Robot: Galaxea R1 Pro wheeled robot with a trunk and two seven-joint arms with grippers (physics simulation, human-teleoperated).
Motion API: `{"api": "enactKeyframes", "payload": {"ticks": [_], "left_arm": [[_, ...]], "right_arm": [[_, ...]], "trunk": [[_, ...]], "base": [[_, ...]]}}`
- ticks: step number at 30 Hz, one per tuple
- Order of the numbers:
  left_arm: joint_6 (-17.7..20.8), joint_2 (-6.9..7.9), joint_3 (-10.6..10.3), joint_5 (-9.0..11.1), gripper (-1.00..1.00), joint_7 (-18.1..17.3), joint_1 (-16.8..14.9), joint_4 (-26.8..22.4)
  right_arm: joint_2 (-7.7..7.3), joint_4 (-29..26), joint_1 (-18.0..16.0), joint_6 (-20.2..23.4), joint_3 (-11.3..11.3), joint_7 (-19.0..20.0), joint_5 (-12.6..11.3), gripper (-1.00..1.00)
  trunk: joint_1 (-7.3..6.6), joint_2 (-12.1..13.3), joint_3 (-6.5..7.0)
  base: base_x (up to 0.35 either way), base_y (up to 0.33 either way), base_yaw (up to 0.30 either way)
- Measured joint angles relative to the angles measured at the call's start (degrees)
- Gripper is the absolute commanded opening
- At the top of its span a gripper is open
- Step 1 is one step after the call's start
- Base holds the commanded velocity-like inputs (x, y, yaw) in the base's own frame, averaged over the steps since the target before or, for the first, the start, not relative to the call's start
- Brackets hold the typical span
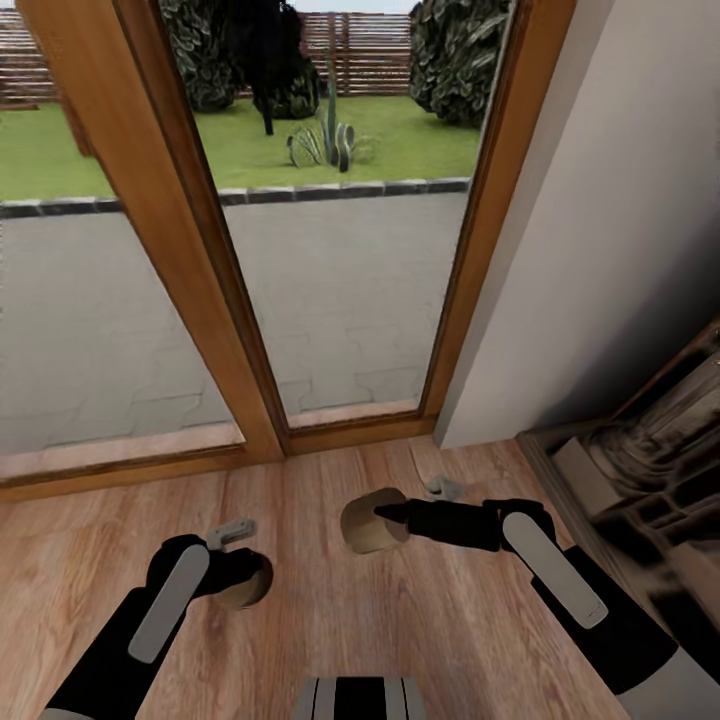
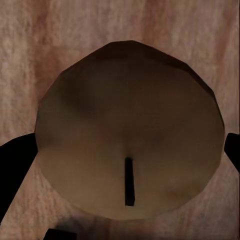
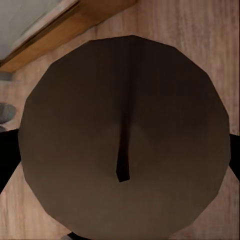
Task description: Place each of the two pumpkins and all three candles from the living room inside a cabinet in the living room (use any cabinet), then make sure every cabinet is closed, and position the cauldron so it is next to a table in the living room.
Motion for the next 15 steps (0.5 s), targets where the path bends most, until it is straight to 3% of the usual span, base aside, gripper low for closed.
{"api": "enactKeyframes", "payload": {"ticks": [2, 7, 10, 15], "left_arm": [[0.1, 0.00, 0.0, 0.0, -1.00, 0.1, 0.0, -0.4], [0.1, 0.07, 0.1, -0.2, -1.00, 0.2, -0.1, -2.4], [0.1, 0.13, 0.3, -0.3, -1.00, 0.3, -0.1, -2.7], [0.1, 0.16, 0.5, -0.2, -1.00, 0.3, -0.1, -2.9]], "right_arm": [[-0.03, -0.3, 0.0, 1.1, 0.0, -4.7, 0.5, -1.00], [0.67, -2.1, 0.0, 4.7, 0.2, -23.8, 0.1, -1.00], [1.61, -2.6, 0.0, 4.8, 0.3, -28.4, -0.9, -1.00], [2.18, -3.0, 0.0, 4.8, 0.3, -30.7, -1.1, -1.00]], "trunk": [[-0.05, 0.0, 0.44], [-0.18, 0.1, 1.55], [-0.26, 0.1, 2.22], [-0.39, 0.2, 3.33]], "base": [[0.000, 0.000, 0.000], [0.000, 0.000, 0.000], [0.000, 0.000, 0.000], [0.000, 0.000, 0.000]]}}
